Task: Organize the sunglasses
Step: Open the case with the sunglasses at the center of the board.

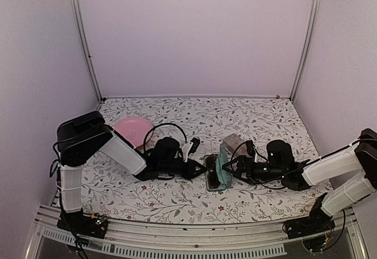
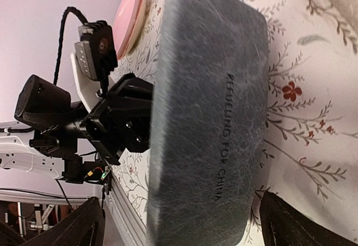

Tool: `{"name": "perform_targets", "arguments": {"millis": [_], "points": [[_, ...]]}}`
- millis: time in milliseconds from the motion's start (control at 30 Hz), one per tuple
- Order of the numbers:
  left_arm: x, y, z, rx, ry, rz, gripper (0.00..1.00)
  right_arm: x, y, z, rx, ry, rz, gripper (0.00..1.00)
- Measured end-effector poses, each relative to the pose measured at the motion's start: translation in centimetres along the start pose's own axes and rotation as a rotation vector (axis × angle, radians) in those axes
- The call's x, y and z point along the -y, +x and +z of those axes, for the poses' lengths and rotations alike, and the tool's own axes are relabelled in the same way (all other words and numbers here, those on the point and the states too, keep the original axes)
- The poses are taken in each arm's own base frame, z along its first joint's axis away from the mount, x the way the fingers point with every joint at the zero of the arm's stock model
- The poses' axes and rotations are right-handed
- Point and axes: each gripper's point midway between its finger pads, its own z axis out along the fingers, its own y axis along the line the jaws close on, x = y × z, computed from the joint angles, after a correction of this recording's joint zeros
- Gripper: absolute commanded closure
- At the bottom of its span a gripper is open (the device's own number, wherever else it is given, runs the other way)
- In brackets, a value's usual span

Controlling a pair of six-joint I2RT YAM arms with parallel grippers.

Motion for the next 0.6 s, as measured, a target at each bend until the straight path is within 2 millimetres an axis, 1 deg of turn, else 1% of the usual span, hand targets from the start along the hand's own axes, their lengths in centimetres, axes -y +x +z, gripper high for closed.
{"name": "perform_targets", "arguments": {"millis": [100,200,300,367,467,533,600], "points": [[0.1,0.1,-0.2,-0.007,-0.002,-0.003,0.86,-1.0,-1.5,-0.9,0.05,0.062,-0.066,0.03],[0.1,0.3,-0.6,-0.017,-0.008,-0.007,0.86,-2.6,-2.7,-1.5,0.084,0.117,-0.142,0.1],[-0.1,1.3,-1.1,-0.051,-0.021,-0.02,0.85,-4.5,-3.1,-1.7,0.093,0.165,-0.217,0.17],[0.0,1.4,-1.2,-0.056,-0.019,-0.025,0.85,-5.8,-2.8,-1.6,0.081,0.189,-0.265,0.23],[0.1,1.7,-1.3,-0.058,-0.015,-0.031,0.85,-6.9,-1.9,-1.0,0.048,0.216,-0.325,0.28],[0.2,1.9,-1.6,-0.058,-0.012,-0.036,0.84,-7.1,-0.8,-0.2,0.006,0.237,-0.352,0.3],[0.3,2.3,-2.1,-0.062,-0.012,-0.043,0.82,-6.6,0.4,0.8,-0.039,0.267,-0.376,0.3]]}}
